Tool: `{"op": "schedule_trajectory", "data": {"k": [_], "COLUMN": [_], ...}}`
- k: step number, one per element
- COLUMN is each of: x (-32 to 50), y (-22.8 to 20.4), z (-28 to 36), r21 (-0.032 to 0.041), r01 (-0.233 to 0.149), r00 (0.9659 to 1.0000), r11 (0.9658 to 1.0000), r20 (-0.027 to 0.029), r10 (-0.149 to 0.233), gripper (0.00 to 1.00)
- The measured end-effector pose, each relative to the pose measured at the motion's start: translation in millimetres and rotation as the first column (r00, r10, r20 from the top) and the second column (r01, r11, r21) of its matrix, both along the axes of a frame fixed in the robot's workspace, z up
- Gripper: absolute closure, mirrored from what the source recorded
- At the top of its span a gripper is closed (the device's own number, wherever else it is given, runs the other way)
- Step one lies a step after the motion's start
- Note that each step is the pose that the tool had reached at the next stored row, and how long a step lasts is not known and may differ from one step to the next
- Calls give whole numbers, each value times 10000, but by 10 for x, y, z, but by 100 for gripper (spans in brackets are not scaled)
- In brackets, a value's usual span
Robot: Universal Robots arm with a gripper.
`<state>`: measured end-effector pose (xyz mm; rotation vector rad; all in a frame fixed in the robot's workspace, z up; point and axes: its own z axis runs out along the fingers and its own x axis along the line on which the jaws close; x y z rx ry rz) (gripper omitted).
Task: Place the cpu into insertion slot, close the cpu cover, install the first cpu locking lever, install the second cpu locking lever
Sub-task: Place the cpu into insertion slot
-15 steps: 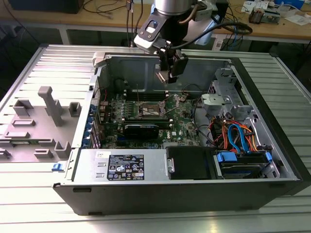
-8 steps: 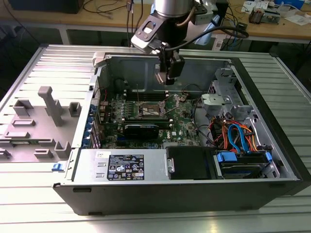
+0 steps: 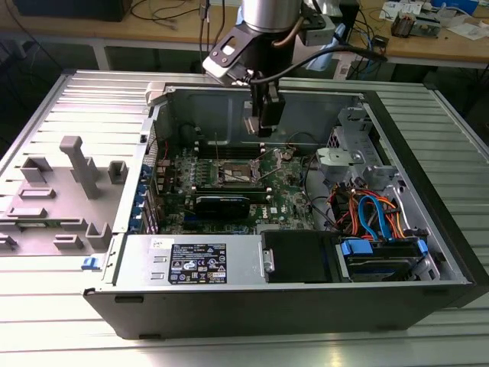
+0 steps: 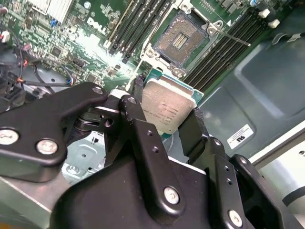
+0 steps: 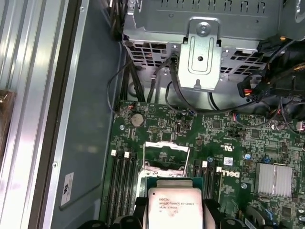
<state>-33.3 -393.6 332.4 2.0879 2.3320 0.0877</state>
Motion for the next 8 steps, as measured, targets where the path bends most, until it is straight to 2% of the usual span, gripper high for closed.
{"op": "schedule_trajectory", "data": {"k": [2,8], "x": [-1,-1], "y": [0,0], "z": [-11,-13], "r21": [-2,-1], "r01": [162,175], "r00": [9999,9998], "r11": [9999,9998], "r20": [-8,-7], "r10": [-162,-175], "gripper": [46,46]}}
